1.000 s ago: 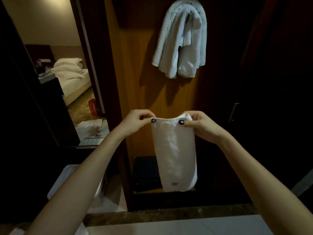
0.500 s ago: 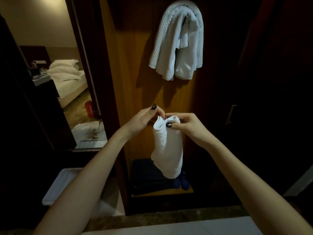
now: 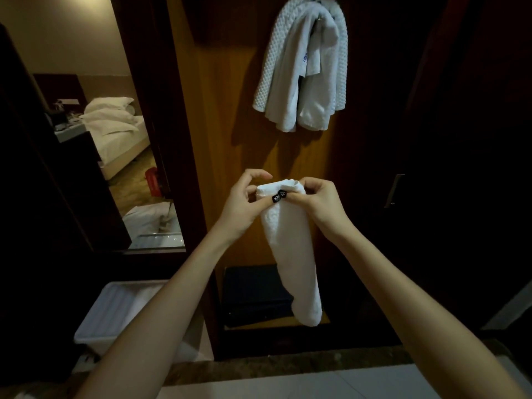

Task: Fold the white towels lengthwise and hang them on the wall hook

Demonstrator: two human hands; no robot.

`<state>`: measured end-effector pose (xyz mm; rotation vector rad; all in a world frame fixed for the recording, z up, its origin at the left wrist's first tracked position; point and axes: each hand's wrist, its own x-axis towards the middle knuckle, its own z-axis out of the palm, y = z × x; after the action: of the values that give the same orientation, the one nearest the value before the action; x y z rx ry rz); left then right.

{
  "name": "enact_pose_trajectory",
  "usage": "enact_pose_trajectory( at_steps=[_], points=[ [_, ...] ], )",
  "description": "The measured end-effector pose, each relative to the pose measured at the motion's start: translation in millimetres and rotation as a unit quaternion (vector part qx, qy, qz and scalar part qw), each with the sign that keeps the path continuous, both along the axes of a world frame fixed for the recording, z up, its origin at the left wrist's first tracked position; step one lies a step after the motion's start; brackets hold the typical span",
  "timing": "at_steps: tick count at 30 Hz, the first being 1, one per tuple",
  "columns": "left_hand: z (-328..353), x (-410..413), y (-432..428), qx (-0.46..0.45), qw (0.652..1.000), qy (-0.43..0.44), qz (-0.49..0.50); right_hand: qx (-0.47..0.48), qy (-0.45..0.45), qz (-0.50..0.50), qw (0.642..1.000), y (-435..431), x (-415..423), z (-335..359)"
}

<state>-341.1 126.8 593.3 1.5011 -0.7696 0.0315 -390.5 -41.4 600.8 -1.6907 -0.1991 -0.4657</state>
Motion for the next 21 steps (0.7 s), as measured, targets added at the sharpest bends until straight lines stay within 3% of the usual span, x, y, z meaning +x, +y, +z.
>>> enact_pose_trajectory(
  at_steps=[2,6,10,16,21],
  points=[
    [4,3,1,0.004,0.999,-0.035,0.015,-0.008,0.001,0.025,1.000,-3,-1,5],
    [18,11,5,-0.002,1.000,-0.021,0.008,-0.006,0.012,0.062,0.998,-11,-2,11],
    [30,15,2,0.028,0.999,-0.011,-0.021,-0.022,0.003,0.009,1.000,-12,2,15],
    [40,15,-6,-0.027,0.999,-0.009,-0.046,-0.016,-0.041,-0.061,0.997,-5,8,25],
    [47,15,-15,-0.056,0.995,-0.074,0.030,-0.018,0.005,0.030,0.999,-11,0,18]
  ],
)
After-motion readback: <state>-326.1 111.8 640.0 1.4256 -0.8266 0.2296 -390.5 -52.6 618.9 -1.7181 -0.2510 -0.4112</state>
